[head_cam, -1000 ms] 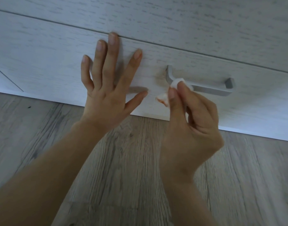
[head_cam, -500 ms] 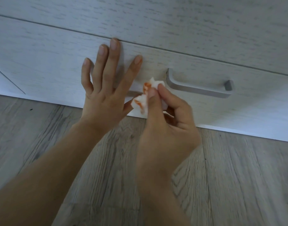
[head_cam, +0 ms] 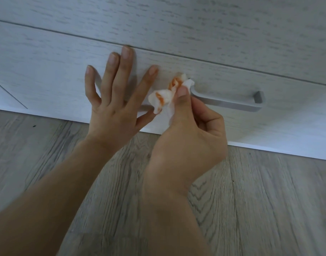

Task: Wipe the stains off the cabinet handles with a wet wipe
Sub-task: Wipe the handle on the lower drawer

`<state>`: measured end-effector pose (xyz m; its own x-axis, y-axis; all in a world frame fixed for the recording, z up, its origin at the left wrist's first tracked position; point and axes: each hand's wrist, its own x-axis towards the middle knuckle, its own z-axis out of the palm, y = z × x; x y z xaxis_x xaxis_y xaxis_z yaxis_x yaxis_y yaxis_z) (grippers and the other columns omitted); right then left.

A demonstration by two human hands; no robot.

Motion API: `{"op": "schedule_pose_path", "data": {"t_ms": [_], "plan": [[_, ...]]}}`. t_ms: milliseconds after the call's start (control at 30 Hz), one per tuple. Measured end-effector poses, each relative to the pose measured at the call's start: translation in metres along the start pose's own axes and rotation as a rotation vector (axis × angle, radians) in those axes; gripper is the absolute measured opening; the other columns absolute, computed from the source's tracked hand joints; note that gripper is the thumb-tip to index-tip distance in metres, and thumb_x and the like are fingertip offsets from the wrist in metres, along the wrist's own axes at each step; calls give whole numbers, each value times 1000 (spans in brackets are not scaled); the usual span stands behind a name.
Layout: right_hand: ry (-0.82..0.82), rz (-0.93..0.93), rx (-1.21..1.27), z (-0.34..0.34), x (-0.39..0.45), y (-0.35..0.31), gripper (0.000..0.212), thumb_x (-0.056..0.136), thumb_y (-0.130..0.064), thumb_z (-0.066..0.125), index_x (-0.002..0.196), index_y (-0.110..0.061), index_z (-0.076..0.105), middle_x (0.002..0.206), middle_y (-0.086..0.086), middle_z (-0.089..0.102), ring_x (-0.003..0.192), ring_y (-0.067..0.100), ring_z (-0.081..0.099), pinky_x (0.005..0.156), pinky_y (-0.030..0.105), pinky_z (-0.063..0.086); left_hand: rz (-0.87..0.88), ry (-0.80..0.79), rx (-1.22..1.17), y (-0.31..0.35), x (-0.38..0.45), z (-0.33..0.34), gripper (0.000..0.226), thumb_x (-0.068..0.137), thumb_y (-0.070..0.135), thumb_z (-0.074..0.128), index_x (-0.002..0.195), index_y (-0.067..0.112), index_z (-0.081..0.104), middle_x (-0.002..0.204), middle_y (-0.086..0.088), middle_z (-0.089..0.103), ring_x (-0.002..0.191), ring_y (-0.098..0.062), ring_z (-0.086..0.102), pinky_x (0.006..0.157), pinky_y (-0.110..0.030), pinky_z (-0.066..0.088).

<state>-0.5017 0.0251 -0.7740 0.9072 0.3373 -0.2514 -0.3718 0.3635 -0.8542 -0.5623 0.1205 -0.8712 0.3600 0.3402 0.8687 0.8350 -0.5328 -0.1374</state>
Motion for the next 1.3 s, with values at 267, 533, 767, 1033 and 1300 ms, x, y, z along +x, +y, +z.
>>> {"op": "schedule_pose_path", "data": {"t_ms": [267, 533, 767, 1033, 1300], "plan": [[-23, -97, -88, -18, 7, -9, 15, 68, -4, 81, 66, -8, 67, 62, 1, 71, 60, 7, 69, 54, 9, 50, -16, -46, -2, 0, 3, -9, 72, 92, 58, 50, 145, 22, 17, 142, -19, 16, 144, -12, -16, 115, -43, 0], [24, -207, -110, -40, 37, -28, 13, 72, -6, 79, 73, -7, 67, 66, 0, 70, 66, 9, 69, 60, 11, 51, -7, -38, -10, 8, 6, -13, 75, 92, 55, 54, 147, 17, 19, 138, -27, 22, 129, -40, 24, 100, -64, 26], [82, -266, -153, -52, 56, -40, 11, 75, -9, 78, 78, -13, 68, 69, -5, 68, 68, 6, 68, 63, 12, 52, 18, -10, 9, 16, 10, -11, 95, 91, 58, 53, 150, 20, -12, 136, -34, 25, 127, -44, 24, 98, -66, 25], [-70, -121, -160, -59, 78, -50, 6, 85, -11, 69, 86, -14, 73, 80, -6, 75, 82, 6, 70, 79, 21, 56, 36, -26, -16, 21, 24, -12, 90, 93, 60, 45, 150, 22, -13, 138, -27, 15, 129, -43, 19, 100, -66, 21], [-239, 62, -112, -59, 91, -68, 7, 85, -6, 66, 84, -12, 71, 66, -6, 70, 60, 4, 60, 63, 16, 50, 30, -39, 9, 17, 38, -20, 75, 91, 59, 52, 142, 9, 28, 133, -40, 36, 127, -45, 23, 97, -69, 25]]}}
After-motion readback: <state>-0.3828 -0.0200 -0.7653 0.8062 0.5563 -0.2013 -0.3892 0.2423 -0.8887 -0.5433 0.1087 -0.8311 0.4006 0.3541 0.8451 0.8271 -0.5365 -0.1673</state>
